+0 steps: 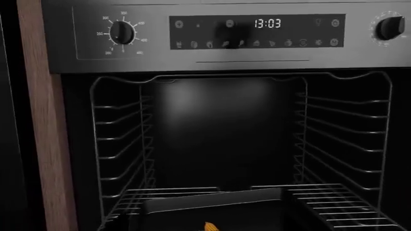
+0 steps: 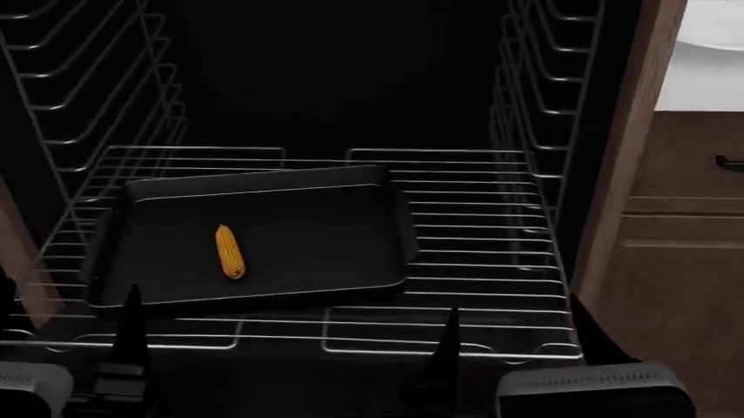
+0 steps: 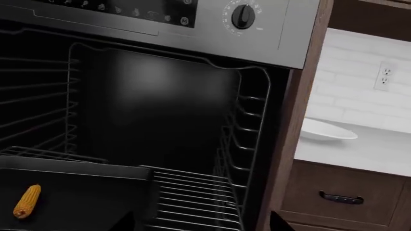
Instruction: Pick the corn from the oven and place it on the plate on the counter.
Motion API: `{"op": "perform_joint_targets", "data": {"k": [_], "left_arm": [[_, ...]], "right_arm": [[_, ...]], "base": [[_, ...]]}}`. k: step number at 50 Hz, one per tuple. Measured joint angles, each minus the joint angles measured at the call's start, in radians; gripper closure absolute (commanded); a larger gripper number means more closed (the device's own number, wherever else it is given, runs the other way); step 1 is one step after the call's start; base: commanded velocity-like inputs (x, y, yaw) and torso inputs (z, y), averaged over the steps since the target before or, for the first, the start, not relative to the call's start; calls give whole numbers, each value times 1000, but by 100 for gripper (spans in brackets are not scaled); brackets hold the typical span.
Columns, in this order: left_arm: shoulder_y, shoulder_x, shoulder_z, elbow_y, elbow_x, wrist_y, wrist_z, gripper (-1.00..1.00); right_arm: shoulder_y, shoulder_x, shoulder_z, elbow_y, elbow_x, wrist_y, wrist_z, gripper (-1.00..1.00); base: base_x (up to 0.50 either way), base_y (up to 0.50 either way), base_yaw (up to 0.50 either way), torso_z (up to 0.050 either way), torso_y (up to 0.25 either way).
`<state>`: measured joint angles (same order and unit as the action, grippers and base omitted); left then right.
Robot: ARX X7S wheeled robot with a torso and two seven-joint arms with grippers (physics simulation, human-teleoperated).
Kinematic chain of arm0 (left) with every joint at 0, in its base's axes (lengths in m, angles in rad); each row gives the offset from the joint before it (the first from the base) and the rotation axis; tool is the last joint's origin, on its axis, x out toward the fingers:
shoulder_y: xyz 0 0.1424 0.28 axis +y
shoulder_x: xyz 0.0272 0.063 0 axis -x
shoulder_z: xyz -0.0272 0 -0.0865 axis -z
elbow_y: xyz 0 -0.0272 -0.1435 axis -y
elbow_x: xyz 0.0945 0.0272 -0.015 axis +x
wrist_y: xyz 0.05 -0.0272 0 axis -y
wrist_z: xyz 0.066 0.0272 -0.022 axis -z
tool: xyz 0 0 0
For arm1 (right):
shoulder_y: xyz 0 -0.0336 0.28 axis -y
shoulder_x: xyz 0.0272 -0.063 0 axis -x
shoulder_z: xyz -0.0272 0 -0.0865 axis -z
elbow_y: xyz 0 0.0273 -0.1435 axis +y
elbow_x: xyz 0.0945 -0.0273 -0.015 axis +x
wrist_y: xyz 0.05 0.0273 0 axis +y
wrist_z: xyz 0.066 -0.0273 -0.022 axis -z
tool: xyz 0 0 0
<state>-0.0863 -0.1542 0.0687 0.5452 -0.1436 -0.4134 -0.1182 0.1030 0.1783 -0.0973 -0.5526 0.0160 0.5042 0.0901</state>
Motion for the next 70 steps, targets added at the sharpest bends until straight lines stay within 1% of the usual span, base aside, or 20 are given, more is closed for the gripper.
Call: {"op": "perform_joint_targets", "data": {"k": [20,39,49,53,60,64,70], "left_arm": [[-3,-17,8,17,-23,-24,-13,-100],[-7,-29,17,24,-36,-28,-26,-100],[-14,-34,24,18,-38,-38,-36,-100],[-33,-37,29,21,-50,-79,-37,-100],[-117,-41,48,13,-86,-222,-33,-100],[-188,-35,62,-32,-103,-296,-27,-100],[-286,-22,92,-138,-114,-358,-14,-100]], "right_arm": [[-6,12,-4,-18,10,6,16,-100],[-7,23,-11,-24,19,8,27,-100],[-10,28,-13,-26,23,11,35,-100],[-13,30,-14,-25,25,12,38,-100],[-13,30,-15,-6,34,2,40,-100],[-15,30,-14,2,40,-3,41,-100],[-17,32,-12,5,47,-5,43,-100]], "base": [[1,5,0,0,0],[407,0,0,0,0],[20,0,0,0,0],[0,0,0,0,0],[0,0,0,0,0],[0,0,0,0,0],[0,0,0,0,0]]}}
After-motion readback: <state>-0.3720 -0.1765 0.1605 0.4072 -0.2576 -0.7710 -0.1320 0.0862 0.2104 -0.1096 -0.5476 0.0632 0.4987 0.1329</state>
